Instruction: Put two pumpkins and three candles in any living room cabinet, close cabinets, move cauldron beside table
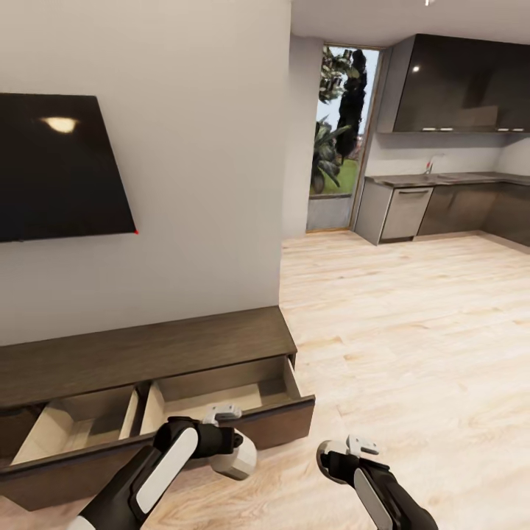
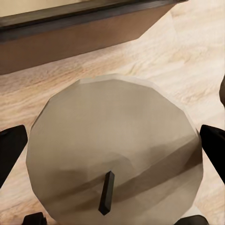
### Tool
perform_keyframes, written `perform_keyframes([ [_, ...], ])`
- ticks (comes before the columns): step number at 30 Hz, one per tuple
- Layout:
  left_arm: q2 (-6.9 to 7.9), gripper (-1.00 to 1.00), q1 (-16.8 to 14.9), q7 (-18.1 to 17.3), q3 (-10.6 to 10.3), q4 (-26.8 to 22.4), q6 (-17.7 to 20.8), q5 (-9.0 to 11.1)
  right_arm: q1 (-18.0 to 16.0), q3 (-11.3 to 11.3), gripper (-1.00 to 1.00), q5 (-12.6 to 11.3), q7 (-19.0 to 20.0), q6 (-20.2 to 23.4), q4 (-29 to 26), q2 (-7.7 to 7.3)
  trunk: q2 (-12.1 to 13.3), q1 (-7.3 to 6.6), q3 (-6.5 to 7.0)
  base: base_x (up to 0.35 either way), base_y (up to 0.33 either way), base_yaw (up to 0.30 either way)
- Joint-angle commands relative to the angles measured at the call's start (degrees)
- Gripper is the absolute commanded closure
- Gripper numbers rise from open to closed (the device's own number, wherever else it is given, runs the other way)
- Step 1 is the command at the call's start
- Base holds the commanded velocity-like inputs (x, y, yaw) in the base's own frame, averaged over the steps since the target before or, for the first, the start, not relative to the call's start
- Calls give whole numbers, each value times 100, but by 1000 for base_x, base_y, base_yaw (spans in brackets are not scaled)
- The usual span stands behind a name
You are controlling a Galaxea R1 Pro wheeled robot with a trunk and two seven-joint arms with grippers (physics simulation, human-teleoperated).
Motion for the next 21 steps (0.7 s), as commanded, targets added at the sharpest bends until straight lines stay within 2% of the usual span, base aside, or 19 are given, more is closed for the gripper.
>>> perform_keyframes([
  [1, 11, 100, -6, 58, -13, -7, 3, 64, -2, 23, 100, -63, -64, 17, -17, -4, 38, -23, 12, 0, 0, 0],
  [14, 30, 100, -7, 49, 7, 1, 4, 58, -1, 32, 100, -36, -94, 73, -25, -4, 559, -308, 246, 0, 0, 0],
  [21, 39, 100, -7, 17, 25, 10, 7, 118, -1, 39, 100, -35, -103, 38, -22, -4, 559, -308, 246, 0, 0, 0],
])
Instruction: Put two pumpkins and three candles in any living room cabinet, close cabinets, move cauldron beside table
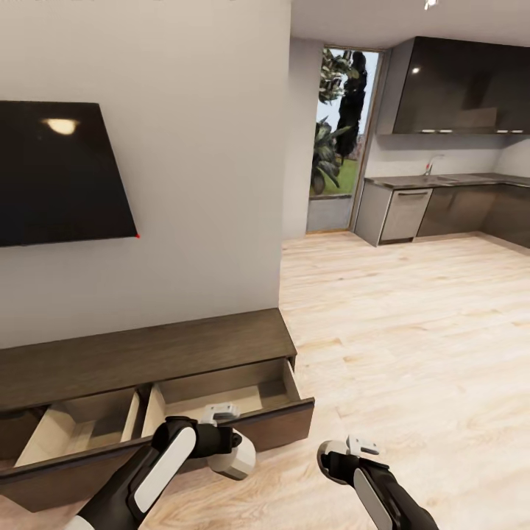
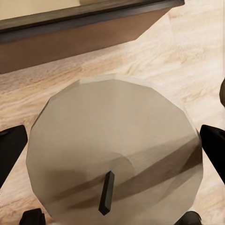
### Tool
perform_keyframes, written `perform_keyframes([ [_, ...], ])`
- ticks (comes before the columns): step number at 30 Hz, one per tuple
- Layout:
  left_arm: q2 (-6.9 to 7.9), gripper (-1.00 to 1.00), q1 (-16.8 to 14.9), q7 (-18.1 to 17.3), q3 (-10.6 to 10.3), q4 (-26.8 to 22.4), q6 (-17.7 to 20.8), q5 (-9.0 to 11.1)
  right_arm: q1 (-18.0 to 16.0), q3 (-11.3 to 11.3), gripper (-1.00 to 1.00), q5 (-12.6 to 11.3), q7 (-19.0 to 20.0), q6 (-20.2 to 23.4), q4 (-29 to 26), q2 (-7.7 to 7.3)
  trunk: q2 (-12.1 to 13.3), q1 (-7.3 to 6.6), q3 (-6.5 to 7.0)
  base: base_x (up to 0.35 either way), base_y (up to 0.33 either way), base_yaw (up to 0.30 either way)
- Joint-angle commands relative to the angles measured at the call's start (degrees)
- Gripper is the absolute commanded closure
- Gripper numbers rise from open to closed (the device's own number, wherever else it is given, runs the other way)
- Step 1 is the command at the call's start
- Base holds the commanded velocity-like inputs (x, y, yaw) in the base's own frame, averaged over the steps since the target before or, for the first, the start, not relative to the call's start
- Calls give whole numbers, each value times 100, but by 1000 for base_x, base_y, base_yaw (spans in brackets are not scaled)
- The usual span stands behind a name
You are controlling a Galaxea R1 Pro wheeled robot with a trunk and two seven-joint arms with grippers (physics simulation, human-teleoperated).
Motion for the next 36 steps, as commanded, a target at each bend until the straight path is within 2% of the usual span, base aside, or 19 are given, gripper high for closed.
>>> perform_keyframes([
  [1, 8, 100, -6, 55, -15, -6, 3, 62, -3, 24, 100, -60, -60, 17, -10, -4, -4, 0, -6, 0, 0, 0],
  [10, 157, 100, -6, 20, -5, -6, 0, 84, -4, 55, 100, -55, -82, 16, -18, -4, -4, 0, -6, 0, 0, 42],
  [17, 166, 100, -5, 26, -5, -13, -5, 85, -4, 69, 100, -22, -84, 16, -19, -4, -4, 0, -6, 0, 0, 268],
  [23, 166, 100, -6, 23, -5, -15, -5, 84, -4, 186, 100, 6, -84, 15, -19, -4, -4, 0, -6, 1, 0, 289],
  [28, 185, 100, -6, 20, -5, -23, -5, 83, -3, 200, 100, 7, -84, 13, -19, -4, -4, 0, -6, 150, 0, 241],
  [36, 336, 100, -12, 26, -13, -511, 42, 101, -4, 202, 100, 7, -63, 44, -95, -2, 36, -22, 12, 35, 0, 28],
])
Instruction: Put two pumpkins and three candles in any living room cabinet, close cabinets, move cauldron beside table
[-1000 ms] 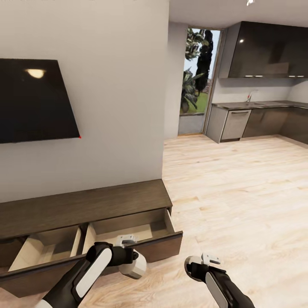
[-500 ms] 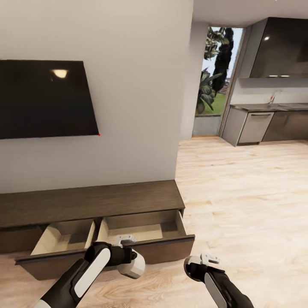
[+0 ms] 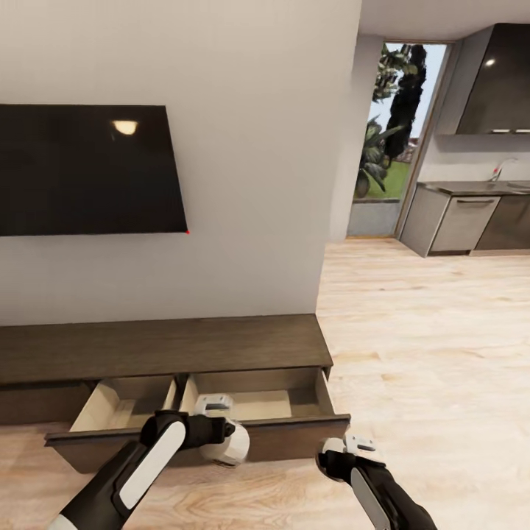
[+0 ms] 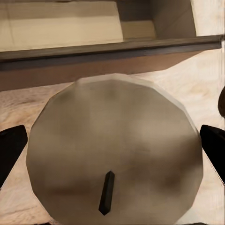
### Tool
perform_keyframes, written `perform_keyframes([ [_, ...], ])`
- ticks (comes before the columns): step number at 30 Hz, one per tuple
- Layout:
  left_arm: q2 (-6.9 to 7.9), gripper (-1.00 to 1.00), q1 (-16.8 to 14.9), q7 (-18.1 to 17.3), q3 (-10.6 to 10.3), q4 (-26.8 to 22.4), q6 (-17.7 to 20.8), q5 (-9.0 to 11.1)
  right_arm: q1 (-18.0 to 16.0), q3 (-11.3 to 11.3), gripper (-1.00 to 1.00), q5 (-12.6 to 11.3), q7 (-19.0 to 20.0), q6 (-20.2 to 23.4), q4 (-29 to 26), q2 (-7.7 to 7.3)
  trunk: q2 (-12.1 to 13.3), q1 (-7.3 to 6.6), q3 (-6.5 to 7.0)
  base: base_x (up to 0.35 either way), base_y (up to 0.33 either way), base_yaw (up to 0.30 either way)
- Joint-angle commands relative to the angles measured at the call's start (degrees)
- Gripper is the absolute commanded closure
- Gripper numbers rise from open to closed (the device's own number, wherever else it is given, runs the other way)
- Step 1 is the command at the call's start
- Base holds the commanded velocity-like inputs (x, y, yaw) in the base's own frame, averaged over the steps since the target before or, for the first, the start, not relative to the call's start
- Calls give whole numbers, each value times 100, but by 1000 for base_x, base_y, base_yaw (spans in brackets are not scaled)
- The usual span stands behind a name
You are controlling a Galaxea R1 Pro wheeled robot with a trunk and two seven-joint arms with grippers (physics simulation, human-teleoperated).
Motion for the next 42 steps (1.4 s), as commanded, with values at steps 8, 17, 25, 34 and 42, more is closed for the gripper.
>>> perform_keyframes([
  [8, 209, 100, 10, 117, -15, -582, 37, 50, 1, 26, 100, -98, -264, 1232, -1629, -14, 319, -176, 137, 1, 0, 1],
  [17, 389, 100, 19, 144, 99, -749, 39, 36, 4, 35, 100, -184, -797, 1872, -2247, 170, 679, -374, 299, 0, 0, 0],
  [25, 267, 100, 19, 589, 507, -440, 46, 2, -216, 74, 100, -181, -1214, 2369, -1848, 692, 1000, -549, 442, 0, 0, 0],
  [34, 229, 100, 19, 650, 501, -410, 32, -52, -230, 91, 100, -178, -1215, 2384, -1908, 715, 1281, -703, 568, 0, 0, 0],
  [42, 231, 100, 19, 675, 531, -401, 22, -54, -230, 229, 100, -186, -1191, 2033, -1897, 723, 1281, -703, 568, 137, -89, 96],
])
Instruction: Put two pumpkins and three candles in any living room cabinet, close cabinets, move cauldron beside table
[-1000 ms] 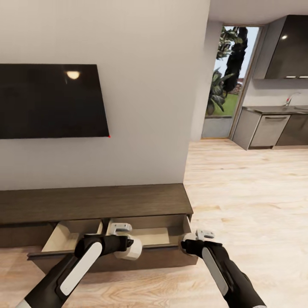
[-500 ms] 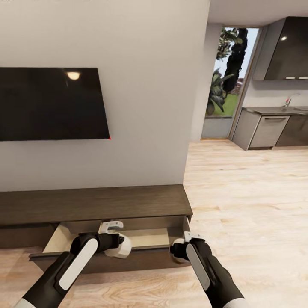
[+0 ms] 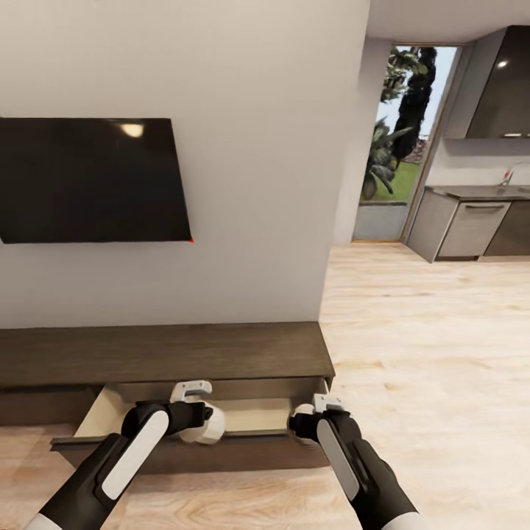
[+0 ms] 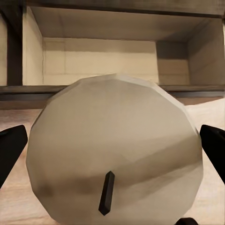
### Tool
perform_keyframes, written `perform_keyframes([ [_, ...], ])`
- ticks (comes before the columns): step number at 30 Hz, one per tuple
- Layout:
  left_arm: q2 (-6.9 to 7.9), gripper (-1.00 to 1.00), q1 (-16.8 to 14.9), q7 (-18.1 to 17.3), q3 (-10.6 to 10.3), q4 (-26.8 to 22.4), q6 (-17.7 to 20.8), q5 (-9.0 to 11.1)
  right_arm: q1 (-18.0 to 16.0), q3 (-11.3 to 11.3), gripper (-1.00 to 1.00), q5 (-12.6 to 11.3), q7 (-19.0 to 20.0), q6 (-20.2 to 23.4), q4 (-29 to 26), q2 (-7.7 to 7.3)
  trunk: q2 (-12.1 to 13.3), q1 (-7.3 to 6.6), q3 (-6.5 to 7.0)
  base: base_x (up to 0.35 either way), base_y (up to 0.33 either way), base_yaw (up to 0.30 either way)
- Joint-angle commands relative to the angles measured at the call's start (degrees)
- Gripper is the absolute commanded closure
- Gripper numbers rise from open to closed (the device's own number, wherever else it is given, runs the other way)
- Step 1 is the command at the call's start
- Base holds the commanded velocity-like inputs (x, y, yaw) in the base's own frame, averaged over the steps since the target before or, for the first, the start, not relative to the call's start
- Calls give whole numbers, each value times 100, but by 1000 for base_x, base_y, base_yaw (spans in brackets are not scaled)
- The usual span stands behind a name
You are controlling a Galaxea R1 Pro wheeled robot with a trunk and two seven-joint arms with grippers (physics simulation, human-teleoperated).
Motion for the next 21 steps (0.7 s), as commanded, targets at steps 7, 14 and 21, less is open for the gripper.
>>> perform_keyframes([
  [7, 6, 100, -8, 61, 2, -6, 1, 41, -3, 159, 100, -51, -50, -13, -5, -2, -5, 3, -7, 147, -119, 267],
  [14, 5, 100, -9, 69, -41, -6, -9, 42, -3, 164, 100, -57, -36, -58, -4, -2, -5, 3, -7, 48, -34, 208],
  [21, 6, 100, -8, 70, -36, -6, -17, 47, -3, 165, 100, -59, -32, -93, -7, -2, -5, 3, -7, 216, -47, 17],
])
